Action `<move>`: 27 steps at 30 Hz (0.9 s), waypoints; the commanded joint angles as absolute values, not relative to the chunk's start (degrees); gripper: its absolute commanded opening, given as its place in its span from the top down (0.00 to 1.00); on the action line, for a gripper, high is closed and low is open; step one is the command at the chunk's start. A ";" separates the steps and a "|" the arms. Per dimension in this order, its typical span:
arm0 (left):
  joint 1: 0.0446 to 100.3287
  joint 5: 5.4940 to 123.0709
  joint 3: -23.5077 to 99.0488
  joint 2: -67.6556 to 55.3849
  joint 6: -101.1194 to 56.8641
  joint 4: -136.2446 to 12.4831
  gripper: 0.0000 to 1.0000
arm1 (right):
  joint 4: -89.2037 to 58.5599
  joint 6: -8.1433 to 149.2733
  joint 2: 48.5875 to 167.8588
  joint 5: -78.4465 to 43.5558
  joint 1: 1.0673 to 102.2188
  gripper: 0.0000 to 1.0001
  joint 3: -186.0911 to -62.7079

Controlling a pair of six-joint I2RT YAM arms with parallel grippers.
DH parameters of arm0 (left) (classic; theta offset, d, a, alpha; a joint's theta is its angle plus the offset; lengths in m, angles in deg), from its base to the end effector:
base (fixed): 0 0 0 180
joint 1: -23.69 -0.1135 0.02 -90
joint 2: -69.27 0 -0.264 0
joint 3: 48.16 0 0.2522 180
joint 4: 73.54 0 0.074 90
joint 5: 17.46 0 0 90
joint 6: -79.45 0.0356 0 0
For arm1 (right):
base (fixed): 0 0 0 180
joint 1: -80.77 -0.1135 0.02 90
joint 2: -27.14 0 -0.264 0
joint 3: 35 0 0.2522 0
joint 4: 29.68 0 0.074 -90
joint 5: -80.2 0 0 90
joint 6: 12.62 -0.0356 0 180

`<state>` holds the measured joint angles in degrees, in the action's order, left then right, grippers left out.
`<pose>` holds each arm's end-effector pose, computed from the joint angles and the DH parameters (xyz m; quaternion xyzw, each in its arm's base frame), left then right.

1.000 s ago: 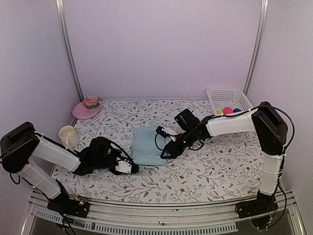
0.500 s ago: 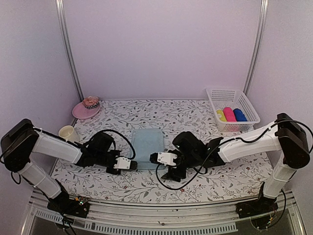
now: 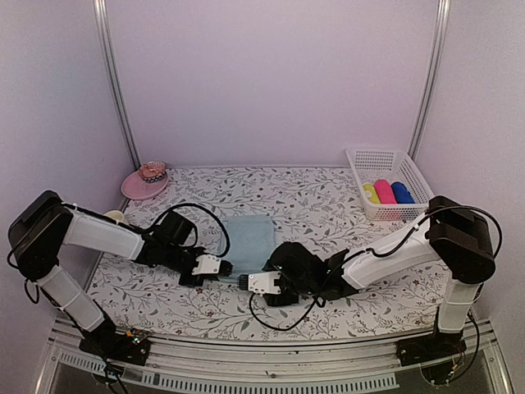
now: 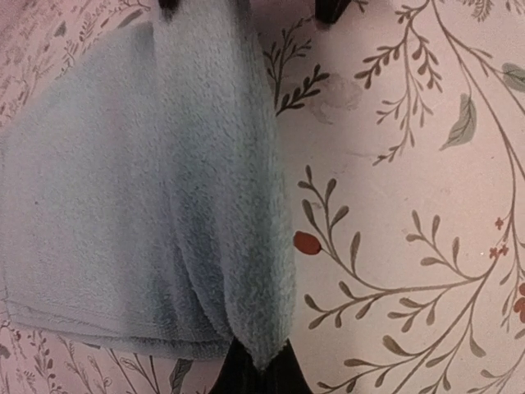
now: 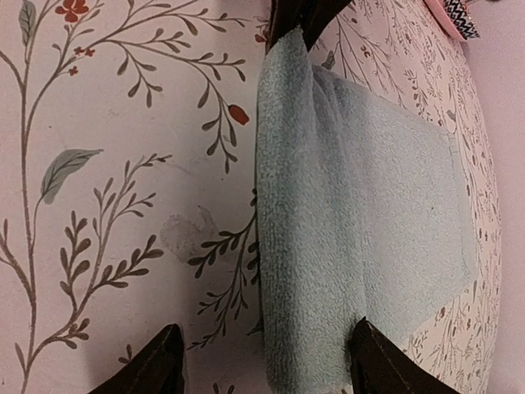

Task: Roll the towels
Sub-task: Roll the towel at the center of the board.

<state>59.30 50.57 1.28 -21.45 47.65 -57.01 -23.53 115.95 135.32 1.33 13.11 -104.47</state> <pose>0.2116 -0.1680 0.1205 0.7248 0.6058 -0.1262 0.3027 0.1494 0.3455 0.1298 -0.7128 0.5814 0.0093 0.3922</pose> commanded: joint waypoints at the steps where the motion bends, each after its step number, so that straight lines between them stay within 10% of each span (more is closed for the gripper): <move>1: 58.09 48.82 2.65 -23.48 47.06 -51.99 1.00 | -26.20 117.91 137.57 7.22 12.31 0.31 -105.87; 10: 57.55 47.72 3.91 -24.36 47.68 -50.11 1.00 | -24.91 118.04 141.44 9.35 12.12 0.56 -107.18; 16: 57.09 47.19 5.20 -25.36 47.53 -48.94 1.00 | -27.54 118.23 140.58 12.59 11.59 0.39 -105.54; 27: 56.89 47.01 6.02 -26.19 47.37 -48.09 1.00 | -34.82 122.00 137.75 13.73 8.79 0.42 -100.21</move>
